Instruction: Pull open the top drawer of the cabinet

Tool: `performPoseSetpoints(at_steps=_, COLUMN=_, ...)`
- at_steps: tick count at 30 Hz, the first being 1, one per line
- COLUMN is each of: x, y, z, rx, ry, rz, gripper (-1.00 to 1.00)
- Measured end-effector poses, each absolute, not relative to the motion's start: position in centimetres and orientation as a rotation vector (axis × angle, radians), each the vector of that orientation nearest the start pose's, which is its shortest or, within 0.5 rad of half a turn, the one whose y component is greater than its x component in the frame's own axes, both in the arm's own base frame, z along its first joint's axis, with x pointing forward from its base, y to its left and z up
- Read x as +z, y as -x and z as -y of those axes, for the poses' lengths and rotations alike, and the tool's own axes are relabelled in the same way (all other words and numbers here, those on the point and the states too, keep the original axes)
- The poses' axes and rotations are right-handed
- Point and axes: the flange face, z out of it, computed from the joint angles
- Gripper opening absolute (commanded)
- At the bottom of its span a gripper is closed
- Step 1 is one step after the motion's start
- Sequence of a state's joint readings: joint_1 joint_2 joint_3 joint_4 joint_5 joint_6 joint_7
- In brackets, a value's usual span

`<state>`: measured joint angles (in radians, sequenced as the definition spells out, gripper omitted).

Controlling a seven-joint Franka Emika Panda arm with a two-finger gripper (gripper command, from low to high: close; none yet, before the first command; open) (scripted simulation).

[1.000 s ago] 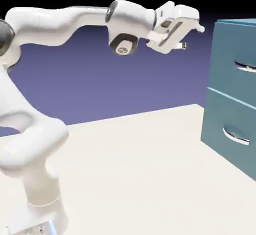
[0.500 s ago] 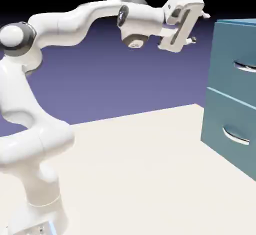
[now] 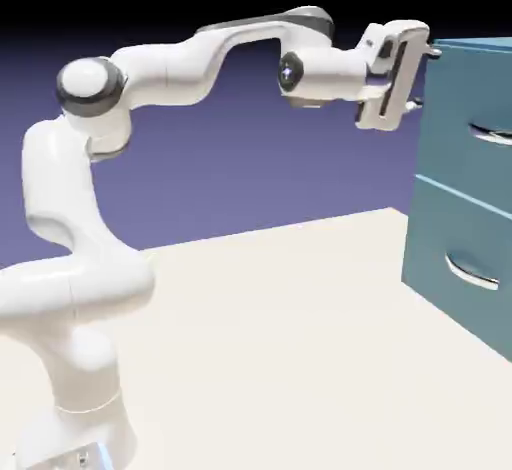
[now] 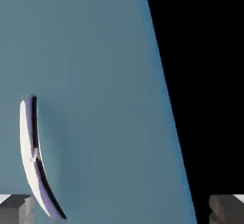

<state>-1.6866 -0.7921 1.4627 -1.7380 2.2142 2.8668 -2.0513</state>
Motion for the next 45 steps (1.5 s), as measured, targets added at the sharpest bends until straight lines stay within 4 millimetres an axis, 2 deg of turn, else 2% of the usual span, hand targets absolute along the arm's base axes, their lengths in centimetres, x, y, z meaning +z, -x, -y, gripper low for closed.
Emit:
performPoseSetpoints(at_steps=8, x=55.6, y=-64.7, z=-5.1, rx=-2.422, ry=2.540, rz=0.934, gripper=0.00)
performPoseSetpoints(at_steps=16, x=50.1, y=-69.3, z=-3.9, rx=-2.498, ry=2.505, rz=1.034, gripper=0.00)
performPoseSetpoints(at_steps=18, x=49.7, y=-69.6, z=-3.8, rx=-2.504, ry=2.503, rz=1.038, gripper=0.00)
performPoseSetpoints(at_steps=26, x=49.7, y=-74.5, z=-3.8, rx=-2.504, ry=2.503, rz=1.039, gripper=0.00)
performPoseSetpoints(at_steps=27, x=49.7, y=-74.6, z=-3.8, rx=-2.504, ry=2.503, rz=1.038, gripper=-1.00)
performPoseSetpoints(at_steps=29, x=49.7, y=-74.6, z=-3.8, rx=-2.504, ry=2.503, rz=1.038, gripper=-1.00)
performPoseSetpoints(at_steps=34, x=49.7, y=-71.8, z=-3.8, rx=-2.504, ry=2.503, rz=1.038, gripper=-1.00)
performPoseSetpoints(at_steps=45, x=49.7, y=-63.7, z=-3.8, rx=-2.503, ry=2.503, rz=1.037, gripper=-1.00)
